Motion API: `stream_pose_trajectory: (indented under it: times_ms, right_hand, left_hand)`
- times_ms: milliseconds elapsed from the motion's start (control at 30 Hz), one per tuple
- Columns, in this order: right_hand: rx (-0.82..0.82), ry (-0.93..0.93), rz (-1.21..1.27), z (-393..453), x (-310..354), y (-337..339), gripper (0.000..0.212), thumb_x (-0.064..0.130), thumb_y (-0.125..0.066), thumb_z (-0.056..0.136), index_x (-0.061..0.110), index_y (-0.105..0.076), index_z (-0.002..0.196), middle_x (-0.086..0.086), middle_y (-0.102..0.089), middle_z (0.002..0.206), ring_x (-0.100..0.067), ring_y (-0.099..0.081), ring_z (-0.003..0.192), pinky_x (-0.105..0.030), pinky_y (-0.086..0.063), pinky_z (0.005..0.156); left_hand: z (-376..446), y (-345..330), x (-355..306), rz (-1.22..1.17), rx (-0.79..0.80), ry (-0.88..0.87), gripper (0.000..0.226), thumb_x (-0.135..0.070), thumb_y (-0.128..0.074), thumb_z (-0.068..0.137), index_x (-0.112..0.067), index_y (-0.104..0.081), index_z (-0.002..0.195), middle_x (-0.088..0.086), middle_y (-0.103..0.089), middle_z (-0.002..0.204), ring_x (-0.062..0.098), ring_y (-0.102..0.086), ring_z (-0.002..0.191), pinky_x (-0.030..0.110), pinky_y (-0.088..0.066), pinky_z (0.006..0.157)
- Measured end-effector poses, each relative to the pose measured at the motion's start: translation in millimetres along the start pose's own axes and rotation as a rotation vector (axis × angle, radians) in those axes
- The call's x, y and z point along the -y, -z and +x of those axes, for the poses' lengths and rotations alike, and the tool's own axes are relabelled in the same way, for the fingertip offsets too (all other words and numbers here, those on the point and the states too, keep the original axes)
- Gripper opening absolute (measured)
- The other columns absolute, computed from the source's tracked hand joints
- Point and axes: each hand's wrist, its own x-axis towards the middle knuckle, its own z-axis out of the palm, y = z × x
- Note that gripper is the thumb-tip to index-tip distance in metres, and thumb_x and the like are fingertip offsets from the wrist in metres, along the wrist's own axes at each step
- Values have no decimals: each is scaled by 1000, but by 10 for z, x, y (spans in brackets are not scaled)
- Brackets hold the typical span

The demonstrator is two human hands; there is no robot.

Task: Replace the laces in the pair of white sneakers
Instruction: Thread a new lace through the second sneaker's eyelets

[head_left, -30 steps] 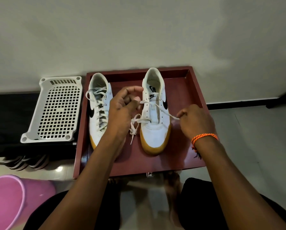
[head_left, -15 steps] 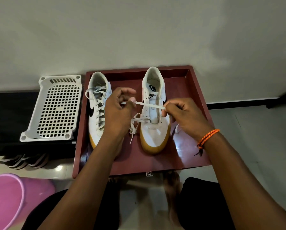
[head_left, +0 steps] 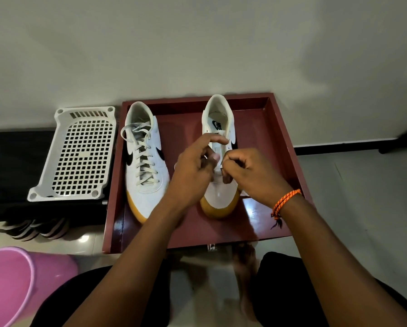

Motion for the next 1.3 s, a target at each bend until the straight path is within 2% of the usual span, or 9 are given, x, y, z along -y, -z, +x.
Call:
stream_pose_trajectory:
  times_ms: [167,333,467,567,767,867,1067,1167,1300]
  right_hand:
    - [-80,-41,21,-3,-35,218,32,9,-55,92,8,-67,63,-5,-69,63,-23,-67,63,-50,-58,71]
    - [-291,-124,-274,-2,-148,210,35,30,-57,87,13,-57,56,-3,-60,53,-23,-60,52,-42,-54,57]
    - [-99,-21,-122,7,-66,21,29,26,-53,89,11,-60,65,-7,-62,60,-30,-61,59,-52,-55,60]
    - [-31,29,-20,15,-4,-67,30,26,-54,93,9,-58,68,-11,-57,59,-24,-52,54,-48,-49,56]
    - [-102,-48,-144,-11,-67,192,38,23,-59,89,1,-51,59,-9,-37,52,-12,-31,50,-34,-27,53]
    - [-222,-100,-193,-6,-158,224,42,22,-61,88,13,-39,53,-3,-34,51,-15,-30,49,-34,-27,52]
    - [70,-38,-158,-18,-95,-5,24,16,-60,97,18,-73,77,2,-69,66,-12,-66,60,-38,-56,62]
    - [76,-23,-65,-26,-68,45,25,10,-60,102,15,-77,84,1,-76,72,-16,-74,62,-37,-60,65]
    - [34,-119,-53,-57,-64,161,20,10,-67,100,11,-79,84,-1,-77,70,-17,-75,61,-30,-57,61]
  left_hand:
    - [70,182,3,88,-220,60,30,2,-51,105,-19,-69,118,5,-69,98,16,-60,77,16,-46,65]
    - [61,274,134,410,-399,222,31,-7,-49,105,-28,-72,105,-8,-70,95,17,-65,81,36,-51,70]
    - [-17,114,8,291,-183,-72,32,-11,-42,110,-14,-72,120,-1,-72,116,14,-68,108,38,-55,93]
    - [-50,-40,-100,-2,18,-48,30,-8,-40,115,-6,-67,128,6,-75,107,13,-74,93,28,-59,80]
    - [24,72,42,229,-65,102,20,-41,-64,99,-29,-79,93,-13,-77,86,7,-73,83,40,-61,81]
    - [52,175,83,371,-149,182,20,-35,-68,101,-26,-76,85,-9,-75,81,11,-71,79,42,-59,78]
    - [-17,35,63,501,-91,-141,22,-15,-50,108,-14,-72,106,-2,-69,106,19,-64,101,29,-47,84]
    - [-44,-75,-14,172,53,-84,25,-8,-47,111,-11,-72,112,3,-75,90,18,-71,79,27,-55,74]
    - [-29,-128,80,244,83,12,24,-10,-57,108,-13,-75,92,-8,-72,78,6,-66,73,12,-43,65]
